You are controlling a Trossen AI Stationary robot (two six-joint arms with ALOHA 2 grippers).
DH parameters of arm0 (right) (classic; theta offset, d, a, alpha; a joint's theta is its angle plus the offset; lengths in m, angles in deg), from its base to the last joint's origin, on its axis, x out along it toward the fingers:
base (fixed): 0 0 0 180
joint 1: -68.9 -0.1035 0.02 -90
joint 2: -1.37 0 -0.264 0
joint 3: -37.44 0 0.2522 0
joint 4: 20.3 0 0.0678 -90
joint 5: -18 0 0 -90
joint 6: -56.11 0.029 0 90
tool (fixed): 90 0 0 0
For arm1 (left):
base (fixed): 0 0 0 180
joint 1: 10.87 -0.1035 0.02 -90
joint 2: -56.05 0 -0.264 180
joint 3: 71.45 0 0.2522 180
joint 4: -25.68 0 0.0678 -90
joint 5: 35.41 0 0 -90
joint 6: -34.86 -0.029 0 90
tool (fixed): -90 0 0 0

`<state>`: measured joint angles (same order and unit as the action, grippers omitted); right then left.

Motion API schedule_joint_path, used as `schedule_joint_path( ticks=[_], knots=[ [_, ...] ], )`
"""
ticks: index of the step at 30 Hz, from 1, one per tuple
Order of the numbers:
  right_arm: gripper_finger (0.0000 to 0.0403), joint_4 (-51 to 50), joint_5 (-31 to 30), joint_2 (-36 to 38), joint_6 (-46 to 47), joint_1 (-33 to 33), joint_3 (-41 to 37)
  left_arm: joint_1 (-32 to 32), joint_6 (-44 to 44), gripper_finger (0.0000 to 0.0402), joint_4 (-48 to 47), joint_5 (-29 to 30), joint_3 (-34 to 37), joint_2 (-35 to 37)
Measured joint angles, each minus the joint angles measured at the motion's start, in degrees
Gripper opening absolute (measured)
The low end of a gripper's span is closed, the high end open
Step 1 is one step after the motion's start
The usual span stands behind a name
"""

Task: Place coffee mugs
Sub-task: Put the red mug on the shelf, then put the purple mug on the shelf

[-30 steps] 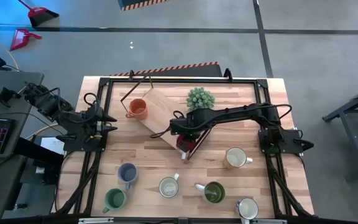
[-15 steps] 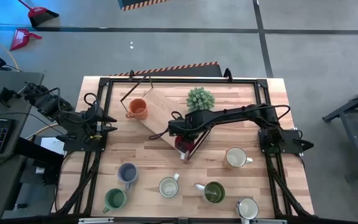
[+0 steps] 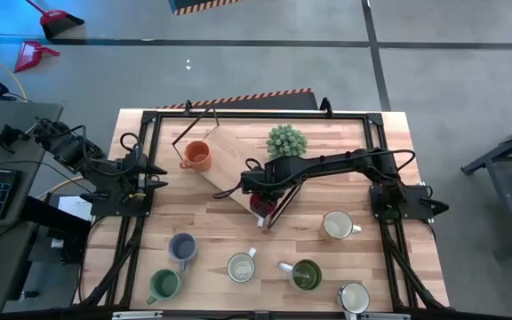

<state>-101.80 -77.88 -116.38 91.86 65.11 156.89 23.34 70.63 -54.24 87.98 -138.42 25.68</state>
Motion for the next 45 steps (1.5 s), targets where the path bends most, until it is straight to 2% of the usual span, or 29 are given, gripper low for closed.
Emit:
schedule_joint_path(
  ticks=[11,16,22,26,27,29,39,45],
  knots=[
    [0.0125,-1.58,1.4,0.87,-0.19,0.31,2.17,0.0,0.02,0.0158,-0.02,0.0,0.0,0.0],
    [0.0129,-4.86,-0.39,0.92,-2.23,0.5,7.94,-0.01,0.27,0.0158,-0.02,0.0,0.0,0.0],
    [0.0129,-7.07,1.84,0.92,-5.87,0.26,18.94,-0.01,0.59,0.0158,-0.02,0.0,0.0,0.0],
    [0.0129,-6.95,-2.79,1.02,-12.34,-1.16,29.08,0.0,1.05,0.0158,-0.02,0.0,0.0,0.0],
    [0.0129,-5.79,-4.25,1.78,-13.82,-1.68,29.51,0.0,1.33,0.0158,-0.02,0.0,0.0,0.0],
    [0.0129,-2.9,-5.56,5.7,-15.66,-2.66,25.91,-0.01,1.52,0.0158,-0.01,0.0,0.0,0.01],
    [0.0129,-3.53,-15.73,25.22,-16.62,-11.46,15.56,-0.02,1.64,0.0158,0.04,-0.08,0.0,-0.12],
    [0.0128,-0.73,-24.57,38.54,-11.98,-18.17,-0.22,-0.02,1.53,0.0158,1.72,-1.64,0.0,-1.29]
  ],
)
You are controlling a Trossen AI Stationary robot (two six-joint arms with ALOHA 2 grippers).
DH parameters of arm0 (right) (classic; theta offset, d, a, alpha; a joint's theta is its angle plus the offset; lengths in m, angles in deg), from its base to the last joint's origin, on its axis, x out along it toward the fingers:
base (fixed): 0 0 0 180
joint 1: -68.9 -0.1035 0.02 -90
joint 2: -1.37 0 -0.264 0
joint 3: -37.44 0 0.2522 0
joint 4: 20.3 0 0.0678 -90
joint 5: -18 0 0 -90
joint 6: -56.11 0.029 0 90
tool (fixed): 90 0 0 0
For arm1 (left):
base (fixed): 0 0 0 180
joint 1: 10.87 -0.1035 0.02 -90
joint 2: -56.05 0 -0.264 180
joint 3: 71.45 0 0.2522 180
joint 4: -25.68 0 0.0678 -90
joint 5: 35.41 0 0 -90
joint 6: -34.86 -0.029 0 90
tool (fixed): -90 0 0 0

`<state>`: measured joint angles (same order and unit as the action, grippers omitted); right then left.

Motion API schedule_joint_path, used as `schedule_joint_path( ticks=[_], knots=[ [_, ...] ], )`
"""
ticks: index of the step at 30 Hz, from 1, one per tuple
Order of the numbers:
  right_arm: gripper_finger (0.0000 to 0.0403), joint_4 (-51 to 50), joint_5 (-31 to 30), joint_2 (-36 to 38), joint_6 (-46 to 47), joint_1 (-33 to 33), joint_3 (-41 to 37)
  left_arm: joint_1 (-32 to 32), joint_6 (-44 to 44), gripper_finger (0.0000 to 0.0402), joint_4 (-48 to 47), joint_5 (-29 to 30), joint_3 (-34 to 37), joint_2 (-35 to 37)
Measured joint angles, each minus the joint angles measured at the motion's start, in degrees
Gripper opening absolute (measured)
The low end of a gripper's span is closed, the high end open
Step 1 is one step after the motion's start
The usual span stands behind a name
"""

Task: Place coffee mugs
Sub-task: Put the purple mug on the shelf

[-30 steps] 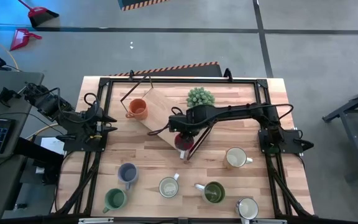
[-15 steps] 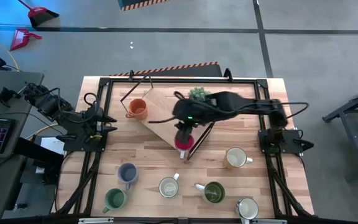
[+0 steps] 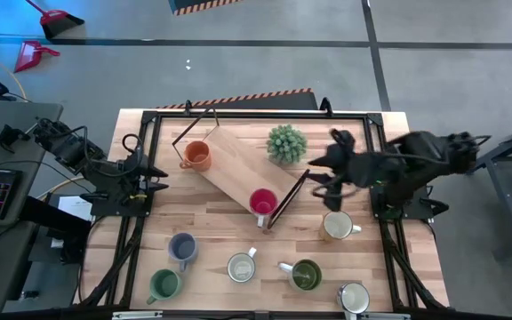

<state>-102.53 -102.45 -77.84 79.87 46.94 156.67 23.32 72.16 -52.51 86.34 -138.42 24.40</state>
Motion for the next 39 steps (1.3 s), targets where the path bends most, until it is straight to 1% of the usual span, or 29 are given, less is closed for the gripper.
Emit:
schedule_joint_path(
  ticks=[5,10,14,17,21,26,30,35,39],
  knots=[
    [0.0128,10.58,-3.86,11.79,0.98,-4.73,-18.11,0.0,-1.85,0.0158,8.13,-1.2,0.0,-1.38],
    [0.0128,23.14,-4.95,21.83,-0.92,-6.68,-33.64,-0.04,3.11,0.0158,14.86,0.04,-0.02,-2.93],
    [0.0128,30.73,-4.8,28.13,-1.83,-6.73,-43.34,-0.04,8.64,0.016,14.81,1.21,-0.02,-6.22],
    [0.0128,33.71,-3.71,31.89,-1.81,-6.71,-48.36,-0.07,13.66,0.0164,12.79,-0.11,-0.02,-10.92],
    [0.0128,34.45,-2.25,35.71,-1.44,-6.71,-51.72,-0.49,21.59,0.0176,11.71,-4.42,0.0,-17.98],
    [0.0128,32.38,-1.27,39.33,-1.18,-6.71,-53.81,-2.0,29.99,0.0182,11.59,-12.75,0.0,-25.72],
    [0.0128,26.75,-1.44,39.81,1.26,-6.71,-53.94,-2.77,33.77,0.0183,11.47,-20.15,0.0,-30.69],
    [0.0128,23.46,-1.05,39.83,2.32,-6.71,-53.94,-3.06,37.24,0.0182,10.82,-26.1,0.0,-34.88],
    [0.0128,22.06,-0.71,39.89,2.35,-6.71,-53.94,-3.04,37.66,0.0182,9.27,-31.12,0.0,-37.94]
  ],
)
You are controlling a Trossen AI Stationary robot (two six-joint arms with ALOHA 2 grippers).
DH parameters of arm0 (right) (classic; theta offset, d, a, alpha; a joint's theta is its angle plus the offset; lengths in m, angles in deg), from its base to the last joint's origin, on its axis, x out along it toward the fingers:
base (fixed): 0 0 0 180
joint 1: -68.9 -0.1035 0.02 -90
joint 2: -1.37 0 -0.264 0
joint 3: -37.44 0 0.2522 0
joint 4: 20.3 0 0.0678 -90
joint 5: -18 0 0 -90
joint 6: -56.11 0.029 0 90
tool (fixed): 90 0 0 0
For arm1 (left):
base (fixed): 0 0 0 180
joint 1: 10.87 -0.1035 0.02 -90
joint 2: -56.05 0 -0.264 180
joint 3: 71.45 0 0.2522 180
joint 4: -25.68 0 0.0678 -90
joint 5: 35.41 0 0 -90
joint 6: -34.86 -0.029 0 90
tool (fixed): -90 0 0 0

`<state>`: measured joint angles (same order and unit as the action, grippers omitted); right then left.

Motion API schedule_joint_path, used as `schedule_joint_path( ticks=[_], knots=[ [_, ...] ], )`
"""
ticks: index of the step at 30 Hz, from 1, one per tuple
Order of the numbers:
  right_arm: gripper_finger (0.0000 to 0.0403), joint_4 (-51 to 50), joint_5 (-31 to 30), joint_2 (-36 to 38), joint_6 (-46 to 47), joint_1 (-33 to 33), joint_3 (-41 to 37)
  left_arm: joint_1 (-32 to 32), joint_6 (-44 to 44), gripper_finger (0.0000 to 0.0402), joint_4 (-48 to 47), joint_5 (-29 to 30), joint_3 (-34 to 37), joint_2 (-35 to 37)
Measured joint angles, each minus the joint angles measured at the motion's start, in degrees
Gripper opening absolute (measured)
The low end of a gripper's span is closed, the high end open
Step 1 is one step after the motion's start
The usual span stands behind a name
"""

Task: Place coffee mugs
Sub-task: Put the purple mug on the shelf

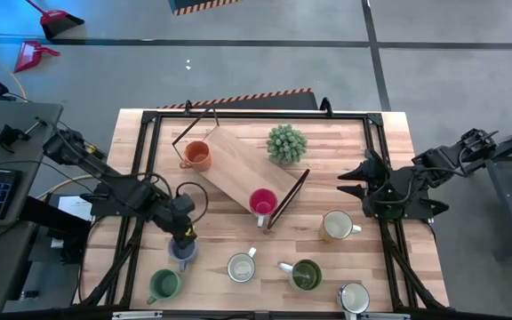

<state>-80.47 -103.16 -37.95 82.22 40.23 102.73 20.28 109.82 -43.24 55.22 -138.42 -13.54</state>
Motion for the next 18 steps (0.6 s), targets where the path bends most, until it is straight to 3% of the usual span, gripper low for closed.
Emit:
schedule_joint_path(
  ticks=[4,18],
  knots=[
    [0.0128,-1.81,0.13,0.01,1.07,0.0,0.0,0.04,-0.48,0.0182,-0.89,-3.03,0.0,-2.25],
    [0.0128,-2.03,1.23,-0.01,1.05,0.0,0.0,1.43,-3.16,0.0182,-0.59,-2.91,0.0,-10.1]
  ],
)
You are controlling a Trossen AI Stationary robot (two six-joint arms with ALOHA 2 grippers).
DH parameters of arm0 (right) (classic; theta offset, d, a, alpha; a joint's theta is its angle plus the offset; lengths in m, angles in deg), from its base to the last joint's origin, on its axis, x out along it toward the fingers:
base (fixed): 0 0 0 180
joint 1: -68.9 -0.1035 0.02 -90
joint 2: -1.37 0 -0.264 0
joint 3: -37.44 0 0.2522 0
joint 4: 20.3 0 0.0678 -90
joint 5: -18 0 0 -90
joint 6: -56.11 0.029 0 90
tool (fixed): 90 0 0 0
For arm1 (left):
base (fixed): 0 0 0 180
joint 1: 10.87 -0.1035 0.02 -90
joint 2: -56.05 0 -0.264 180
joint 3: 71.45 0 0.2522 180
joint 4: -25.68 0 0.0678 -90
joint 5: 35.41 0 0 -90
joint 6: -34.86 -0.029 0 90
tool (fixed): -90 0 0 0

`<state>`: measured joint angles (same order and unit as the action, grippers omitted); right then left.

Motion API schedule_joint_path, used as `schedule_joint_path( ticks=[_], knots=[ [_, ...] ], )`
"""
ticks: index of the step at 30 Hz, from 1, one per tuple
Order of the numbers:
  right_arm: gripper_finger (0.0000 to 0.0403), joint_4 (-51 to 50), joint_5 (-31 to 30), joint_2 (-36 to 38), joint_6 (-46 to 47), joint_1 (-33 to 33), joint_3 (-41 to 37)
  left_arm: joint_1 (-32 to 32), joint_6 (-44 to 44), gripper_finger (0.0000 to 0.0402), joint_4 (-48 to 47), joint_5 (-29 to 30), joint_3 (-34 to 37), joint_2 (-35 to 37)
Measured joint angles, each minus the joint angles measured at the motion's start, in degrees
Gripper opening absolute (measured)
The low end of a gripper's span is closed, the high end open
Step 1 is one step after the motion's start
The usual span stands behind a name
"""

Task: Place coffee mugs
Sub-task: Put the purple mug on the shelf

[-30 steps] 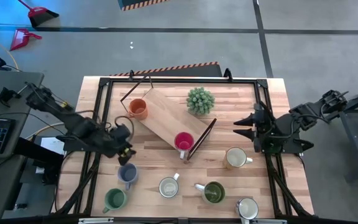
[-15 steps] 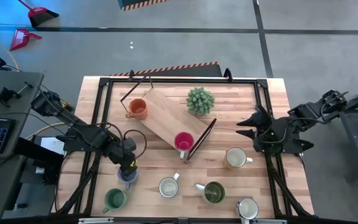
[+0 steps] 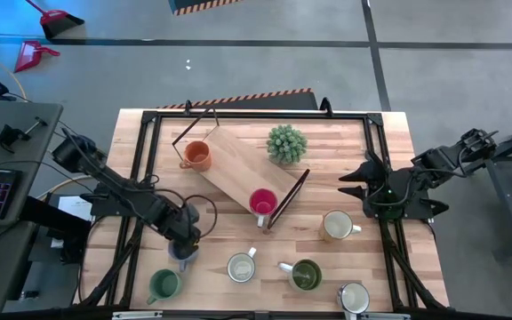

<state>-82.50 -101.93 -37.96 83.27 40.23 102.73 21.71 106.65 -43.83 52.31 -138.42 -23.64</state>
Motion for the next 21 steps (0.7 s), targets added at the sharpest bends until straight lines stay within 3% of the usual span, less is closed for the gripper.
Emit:
schedule_joint_path(
  ticks=[12,17,21],
  knots=[
    [0.0128,-0.64,1.9,0.0,-0.25,0.0,0.0,0.06,-0.37,0.0182,0.32,1.05,0.0,-5.89],
    [0.0128,-0.66,6.09,-0.02,-3.97,0.02,0.0,0.06,-4.35,0.0182,0.4,1.13,-0.02,-7.58],
    [0.0128,-0.65,6.16,-0.04,-3.89,0.0,0.0,0.06,-7.94,0.0182,0.9,1.16,-0.02,-8.72]
  ],
)
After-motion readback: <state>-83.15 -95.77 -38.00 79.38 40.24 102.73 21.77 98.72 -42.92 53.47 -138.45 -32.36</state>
